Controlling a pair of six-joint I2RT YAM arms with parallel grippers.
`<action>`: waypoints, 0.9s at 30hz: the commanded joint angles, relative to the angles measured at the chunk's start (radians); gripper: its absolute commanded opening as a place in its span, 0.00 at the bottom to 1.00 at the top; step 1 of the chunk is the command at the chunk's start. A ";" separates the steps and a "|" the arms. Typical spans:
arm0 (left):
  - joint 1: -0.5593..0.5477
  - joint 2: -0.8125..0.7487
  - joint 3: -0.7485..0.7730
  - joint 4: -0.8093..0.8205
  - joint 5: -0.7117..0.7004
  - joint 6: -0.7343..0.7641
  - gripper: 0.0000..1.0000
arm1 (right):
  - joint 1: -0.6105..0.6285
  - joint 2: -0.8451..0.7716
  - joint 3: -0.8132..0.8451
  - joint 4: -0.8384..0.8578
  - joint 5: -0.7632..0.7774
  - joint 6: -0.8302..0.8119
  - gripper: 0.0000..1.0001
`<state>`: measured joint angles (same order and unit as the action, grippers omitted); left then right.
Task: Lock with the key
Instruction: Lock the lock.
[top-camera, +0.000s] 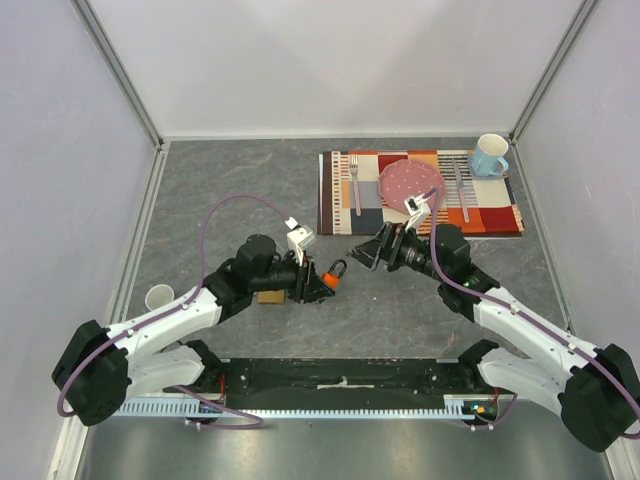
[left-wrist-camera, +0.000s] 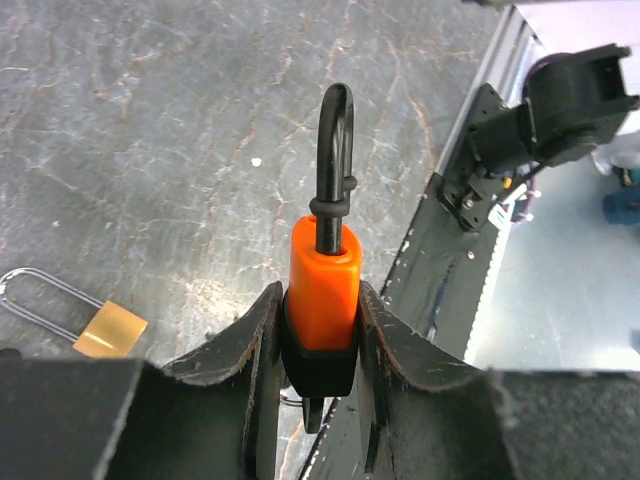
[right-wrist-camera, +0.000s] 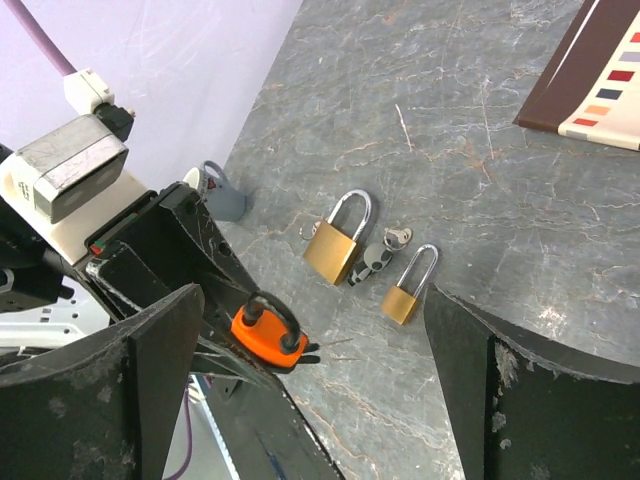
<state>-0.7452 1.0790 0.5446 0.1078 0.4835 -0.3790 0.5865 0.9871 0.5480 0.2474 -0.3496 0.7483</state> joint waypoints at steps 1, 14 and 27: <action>0.018 -0.016 0.032 0.082 0.202 0.012 0.02 | -0.046 -0.011 0.029 0.051 -0.122 -0.035 0.98; 0.023 -0.008 0.058 0.131 0.342 -0.017 0.02 | -0.068 0.065 0.043 0.199 -0.437 -0.027 0.67; 0.024 -0.002 0.068 0.158 0.363 -0.047 0.02 | -0.037 0.056 0.004 0.204 -0.496 -0.075 0.43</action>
<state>-0.7277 1.0813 0.5610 0.1810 0.7944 -0.3893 0.5404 1.0573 0.5488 0.4053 -0.8120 0.7082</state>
